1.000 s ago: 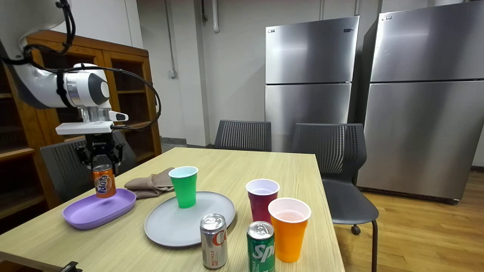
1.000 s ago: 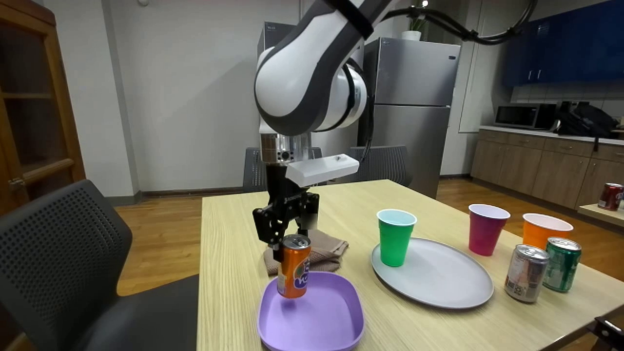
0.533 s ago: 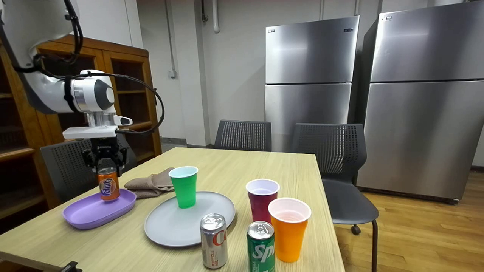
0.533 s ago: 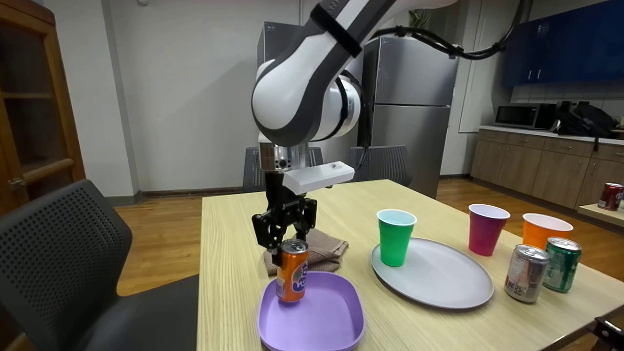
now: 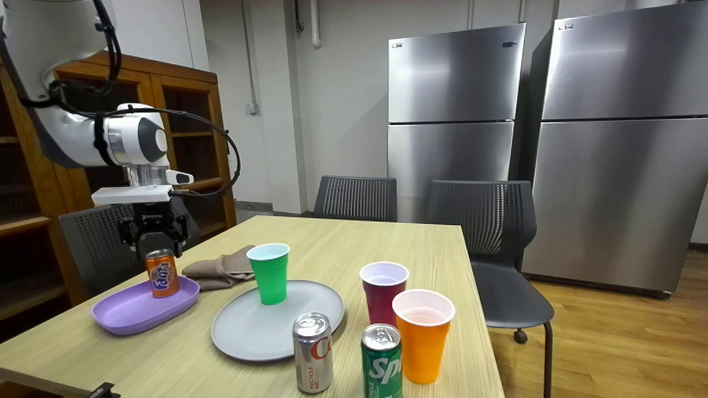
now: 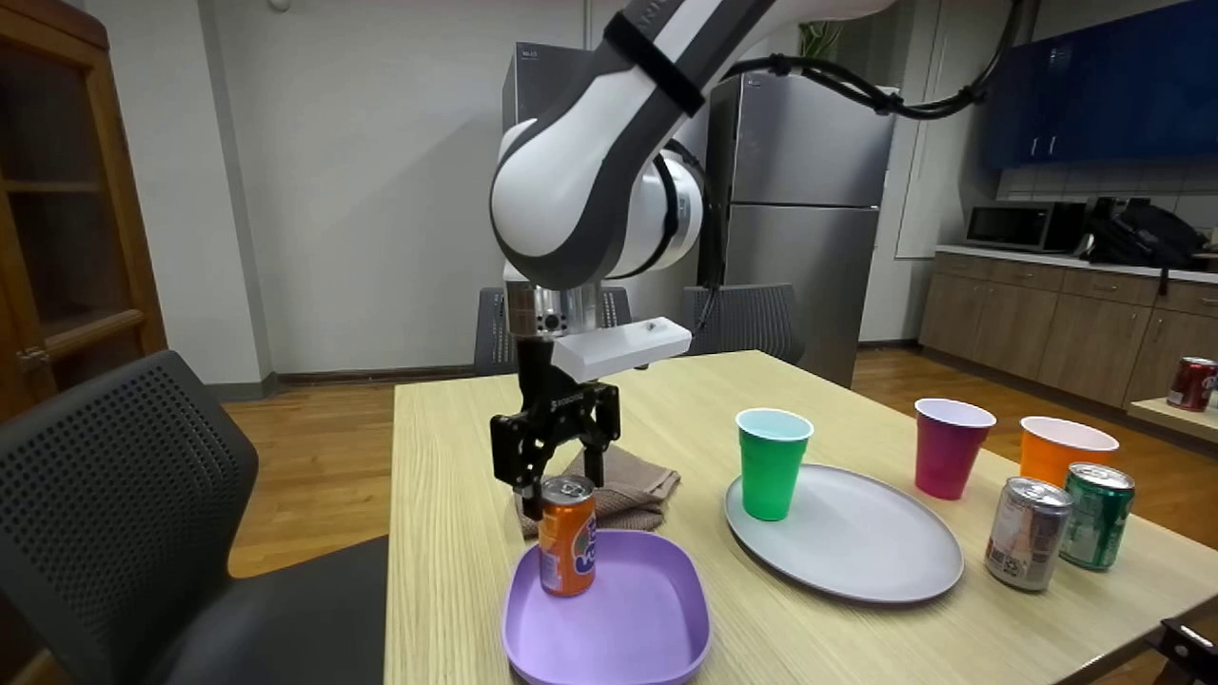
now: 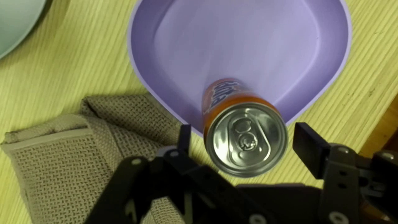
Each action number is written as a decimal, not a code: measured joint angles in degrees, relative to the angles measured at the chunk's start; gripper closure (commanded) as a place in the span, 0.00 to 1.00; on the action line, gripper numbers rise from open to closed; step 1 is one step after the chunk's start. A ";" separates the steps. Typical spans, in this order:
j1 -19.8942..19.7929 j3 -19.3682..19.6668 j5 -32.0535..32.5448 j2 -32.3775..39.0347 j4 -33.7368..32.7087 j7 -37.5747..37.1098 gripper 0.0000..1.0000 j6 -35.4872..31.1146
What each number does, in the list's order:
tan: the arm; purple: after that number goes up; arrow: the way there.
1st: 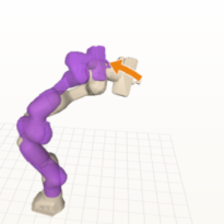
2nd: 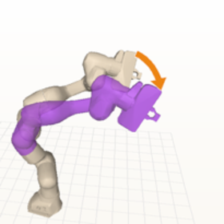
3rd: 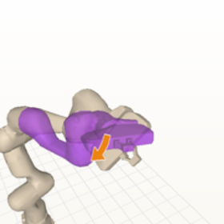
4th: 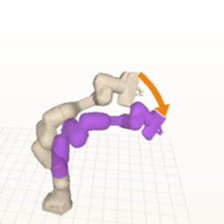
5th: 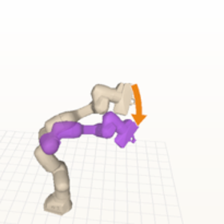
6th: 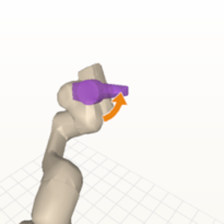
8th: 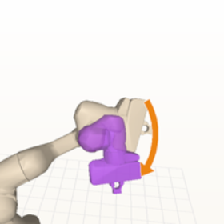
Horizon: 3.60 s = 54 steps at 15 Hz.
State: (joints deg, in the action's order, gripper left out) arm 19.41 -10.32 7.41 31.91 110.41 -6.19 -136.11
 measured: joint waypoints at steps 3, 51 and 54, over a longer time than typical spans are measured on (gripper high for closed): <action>-0.01 0.09 0.00 -0.62 -0.03 0.00 0.00 0.00; -24.96 19.42 -6.69 -13.91 0.83 -0.74 0.00 7.67; -25.52 19.99 -6.69 -13.09 1.76 -1.63 0.00 7.53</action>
State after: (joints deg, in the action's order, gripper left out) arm -6.11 9.67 0.71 18.82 112.18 -7.82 -128.58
